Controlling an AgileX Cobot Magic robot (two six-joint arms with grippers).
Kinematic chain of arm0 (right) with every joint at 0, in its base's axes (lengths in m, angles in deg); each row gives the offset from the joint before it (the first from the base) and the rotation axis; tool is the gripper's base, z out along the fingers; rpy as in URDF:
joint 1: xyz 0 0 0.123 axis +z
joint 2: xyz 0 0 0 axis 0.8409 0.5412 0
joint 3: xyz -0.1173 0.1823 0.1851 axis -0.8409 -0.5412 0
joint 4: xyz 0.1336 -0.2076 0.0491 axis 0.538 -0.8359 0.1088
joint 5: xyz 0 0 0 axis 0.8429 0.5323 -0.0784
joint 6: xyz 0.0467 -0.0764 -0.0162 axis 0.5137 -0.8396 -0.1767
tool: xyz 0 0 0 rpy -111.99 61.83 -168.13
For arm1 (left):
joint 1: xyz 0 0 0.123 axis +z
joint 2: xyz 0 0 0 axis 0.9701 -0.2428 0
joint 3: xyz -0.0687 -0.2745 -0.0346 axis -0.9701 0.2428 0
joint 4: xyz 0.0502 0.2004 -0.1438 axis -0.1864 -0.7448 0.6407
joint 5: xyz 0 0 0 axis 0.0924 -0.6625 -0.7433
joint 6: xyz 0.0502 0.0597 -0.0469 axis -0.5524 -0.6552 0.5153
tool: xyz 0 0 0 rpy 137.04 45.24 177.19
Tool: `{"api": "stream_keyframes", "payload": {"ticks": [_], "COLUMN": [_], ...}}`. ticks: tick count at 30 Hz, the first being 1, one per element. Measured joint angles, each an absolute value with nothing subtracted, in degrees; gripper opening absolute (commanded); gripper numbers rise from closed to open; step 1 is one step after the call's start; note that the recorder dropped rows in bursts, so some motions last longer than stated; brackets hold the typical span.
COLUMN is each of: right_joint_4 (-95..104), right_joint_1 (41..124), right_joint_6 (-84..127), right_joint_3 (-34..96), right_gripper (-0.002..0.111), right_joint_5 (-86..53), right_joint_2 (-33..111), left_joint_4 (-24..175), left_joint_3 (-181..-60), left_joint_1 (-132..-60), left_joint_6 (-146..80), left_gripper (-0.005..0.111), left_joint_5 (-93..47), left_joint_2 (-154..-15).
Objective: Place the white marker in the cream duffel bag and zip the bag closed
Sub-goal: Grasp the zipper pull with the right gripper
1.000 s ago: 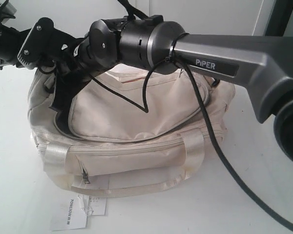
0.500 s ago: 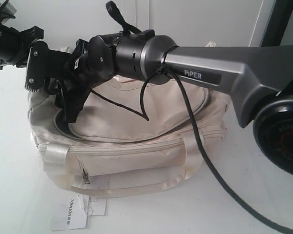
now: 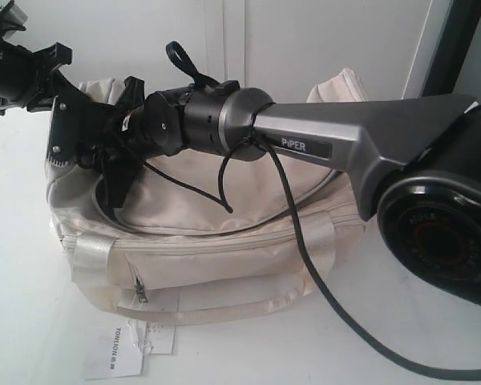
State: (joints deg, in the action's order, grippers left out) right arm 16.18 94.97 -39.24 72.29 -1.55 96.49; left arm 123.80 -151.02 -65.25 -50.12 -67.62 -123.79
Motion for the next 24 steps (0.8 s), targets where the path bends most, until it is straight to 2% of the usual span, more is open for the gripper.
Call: {"api": "stream_keyframes", "payload": {"ticks": [1, 2, 12, 24], "right_joint_4": [16.18, 16.18, 16.18, 17.37], "right_joint_1": [94.97, 94.97, 94.87, 94.40], "right_joint_6": [-39.24, -39.24, -36.92, -20.33], "right_joint_3": [72.41, 72.50, 72.71, 72.71], "right_gripper": [0.003, 0.001, 0.000, 0.000], "right_joint_5": [-1.66, -1.79, 0.99, 8.71], "right_joint_2": [96.65, 96.76, 93.55, 90.80], "left_joint_4": [123.80, 123.80, 123.81, 123.91], "left_joint_3": [-151.02, -151.02, -151.02, -151.02], "left_joint_1": [-65.25, -65.25, -65.12, -64.26], "left_joint_6": [-50.12, -50.12, -50.37, -50.37], "left_gripper": [0.000, 0.000, 0.000, 0.000], "left_joint_5": [-67.62, -67.62, -67.51, -69.50], "left_joint_2": [-123.79, -123.83, -123.95, -123.95]}}
